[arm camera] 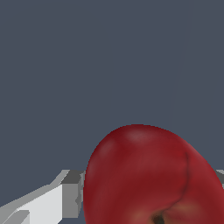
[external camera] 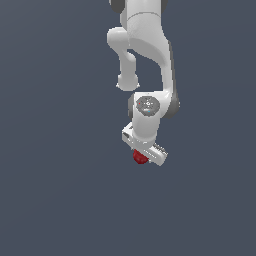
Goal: Pick up the object and move it to a goal position.
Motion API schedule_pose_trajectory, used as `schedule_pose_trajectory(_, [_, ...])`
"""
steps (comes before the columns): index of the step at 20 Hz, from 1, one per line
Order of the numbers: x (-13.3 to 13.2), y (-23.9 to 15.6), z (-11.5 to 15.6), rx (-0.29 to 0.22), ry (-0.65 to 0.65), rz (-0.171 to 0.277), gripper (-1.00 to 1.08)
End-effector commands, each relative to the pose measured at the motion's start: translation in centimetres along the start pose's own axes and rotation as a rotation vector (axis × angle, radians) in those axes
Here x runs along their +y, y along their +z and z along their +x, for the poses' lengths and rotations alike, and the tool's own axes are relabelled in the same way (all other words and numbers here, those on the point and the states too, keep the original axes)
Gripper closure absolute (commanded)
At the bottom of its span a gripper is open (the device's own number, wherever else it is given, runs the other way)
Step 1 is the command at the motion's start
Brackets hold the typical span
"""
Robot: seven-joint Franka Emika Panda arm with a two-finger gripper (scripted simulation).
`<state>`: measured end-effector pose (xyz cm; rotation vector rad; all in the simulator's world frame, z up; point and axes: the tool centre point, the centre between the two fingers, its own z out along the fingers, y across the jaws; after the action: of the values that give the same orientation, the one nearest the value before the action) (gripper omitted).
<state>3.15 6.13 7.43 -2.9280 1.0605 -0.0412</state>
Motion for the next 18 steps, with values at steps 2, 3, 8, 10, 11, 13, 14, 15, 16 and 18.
schedule_pose_trajectory(2, [0.8, -1.9, 1.1, 0.013, -0.035, 0.024, 1.08])
schedule_pose_trajectory(3, [1.1, -2.5, 1.4, 0.017, -0.047, 0.031, 1.08])
schedule_pose_trajectory(8, [2.6, -5.7, 3.3, 0.036, -0.113, 0.071, 1.08])
schedule_pose_trajectory(10, [3.2, -7.0, 4.1, 0.043, -0.14, 0.088, 1.08])
schedule_pose_trajectory(11, [3.5, -7.6, 4.5, 0.047, -0.153, 0.096, 1.08])
schedule_pose_trajectory(13, [4.1, -8.8, 5.2, 0.054, -0.179, 0.111, 1.08])
schedule_pose_trajectory(14, [4.3, -9.4, 5.6, 0.057, -0.191, 0.119, 1.08])
schedule_pose_trajectory(15, [4.6, -10.0, 6.0, 0.061, -0.204, 0.127, 1.08])
schedule_pose_trajectory(16, [4.9, -10.6, 6.3, 0.064, -0.216, 0.135, 1.08])
schedule_pose_trajectory(18, [5.5, -11.8, 7.1, 0.071, -0.241, 0.15, 1.08])
